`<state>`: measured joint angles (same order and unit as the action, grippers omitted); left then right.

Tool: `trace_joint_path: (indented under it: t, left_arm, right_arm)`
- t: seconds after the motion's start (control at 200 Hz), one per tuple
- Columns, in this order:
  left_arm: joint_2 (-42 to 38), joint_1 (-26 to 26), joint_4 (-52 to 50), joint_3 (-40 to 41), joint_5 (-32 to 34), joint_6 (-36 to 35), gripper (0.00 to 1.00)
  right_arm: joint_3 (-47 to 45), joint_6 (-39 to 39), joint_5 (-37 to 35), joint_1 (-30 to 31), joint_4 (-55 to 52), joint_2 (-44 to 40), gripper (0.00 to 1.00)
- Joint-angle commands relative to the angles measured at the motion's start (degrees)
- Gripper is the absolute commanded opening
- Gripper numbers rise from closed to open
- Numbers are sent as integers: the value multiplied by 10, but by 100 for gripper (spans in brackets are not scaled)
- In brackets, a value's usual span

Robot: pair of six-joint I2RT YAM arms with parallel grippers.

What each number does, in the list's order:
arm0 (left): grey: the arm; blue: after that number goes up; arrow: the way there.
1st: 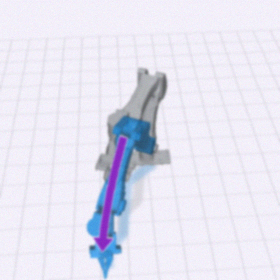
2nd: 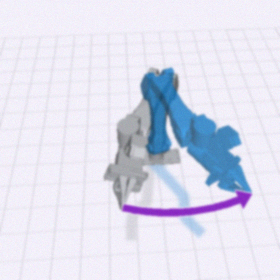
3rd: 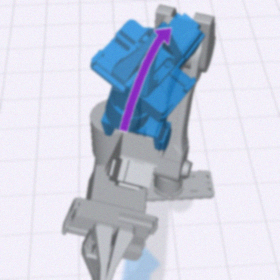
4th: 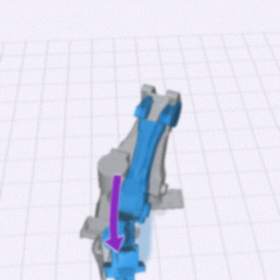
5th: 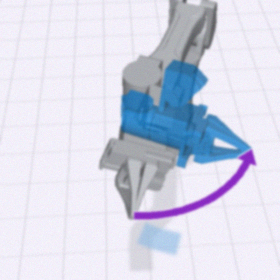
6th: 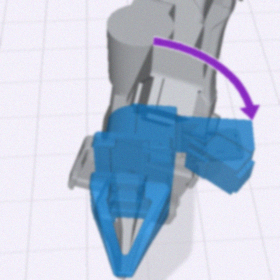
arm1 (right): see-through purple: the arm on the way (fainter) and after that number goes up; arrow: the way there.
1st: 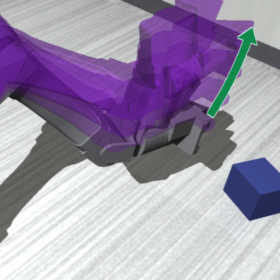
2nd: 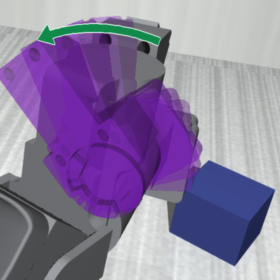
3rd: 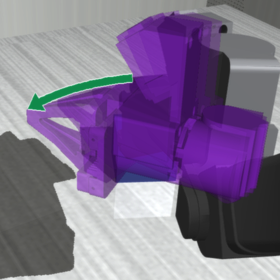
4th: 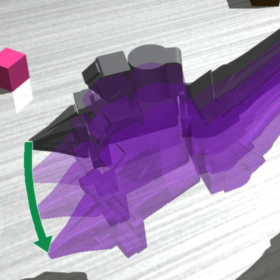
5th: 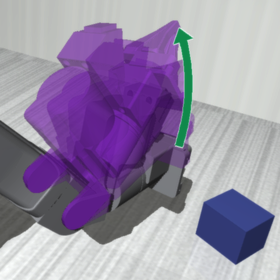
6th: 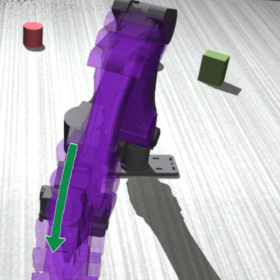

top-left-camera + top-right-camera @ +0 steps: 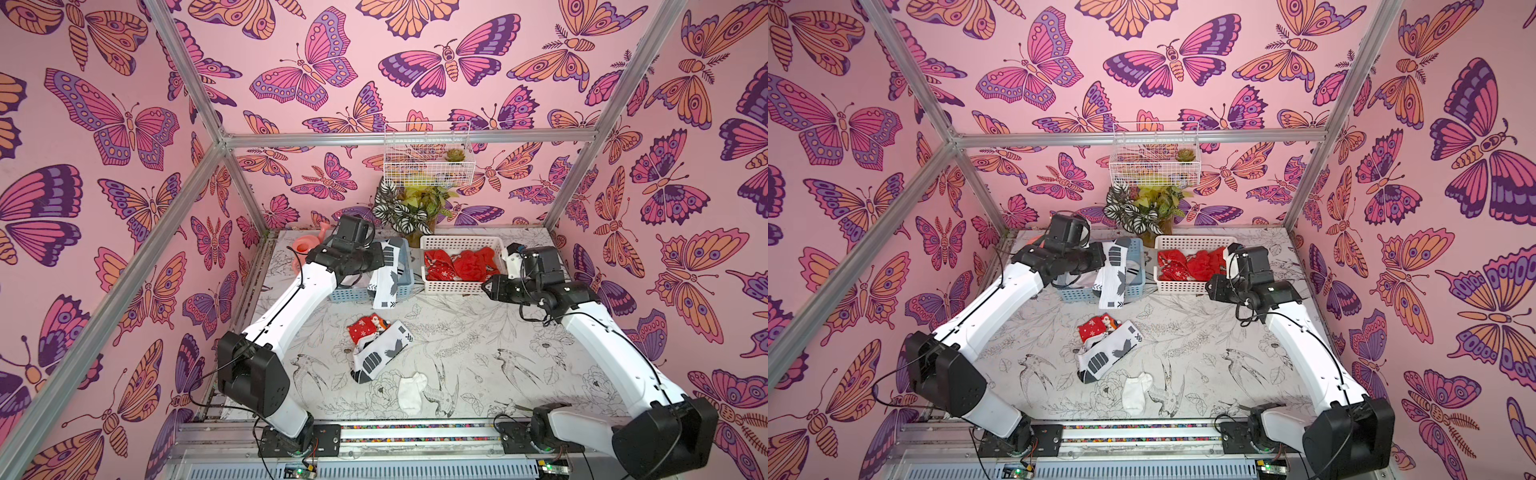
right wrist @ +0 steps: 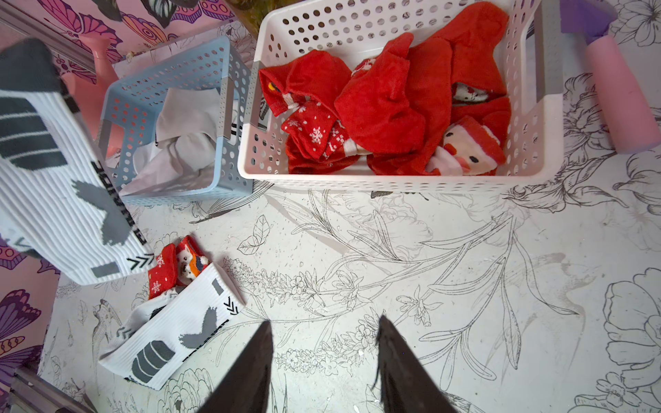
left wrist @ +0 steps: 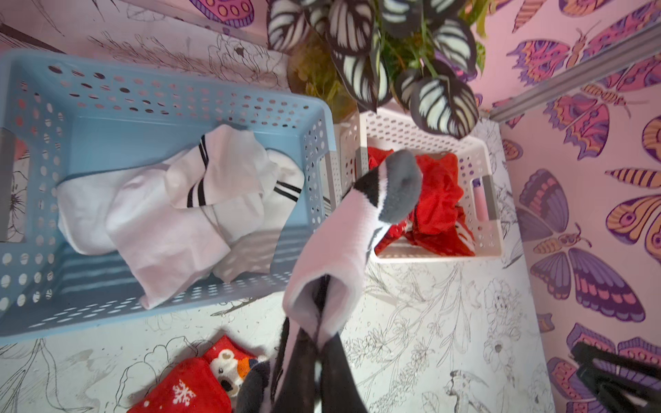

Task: Sort the socks into the basket by color
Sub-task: Place the sock in the bin.

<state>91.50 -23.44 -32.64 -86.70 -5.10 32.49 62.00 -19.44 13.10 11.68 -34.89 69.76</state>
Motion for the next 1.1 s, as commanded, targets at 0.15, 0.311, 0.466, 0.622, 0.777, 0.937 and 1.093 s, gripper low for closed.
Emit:
trace_joint_path:
  t: [0.15,0.311,0.466,0.622,0.777,0.937,1.093]
  left_arm:
    - [23,49,40,-39,12,23,0]
    - [40,71,60,-46,11,34,0]
    - [59,87,77,-49,4,47,0]
    - [84,93,106,-44,-8,68,0]
    - [115,95,138,-40,-31,95,0]
    - [144,95,163,-41,-50,117,0]
    - [166,94,179,-39,-64,132,0]
  right_arm:
    - [18,7,-4,4,-6,13,49]
    - [21,6,-6,4,-4,20,49]
    - [22,6,-5,4,-1,29,49]
    - [24,6,-5,4,0,36,49]
    - [26,7,-10,4,1,39,49]
    - [28,10,-13,4,0,43,49]
    - [30,12,-14,4,0,47,49]
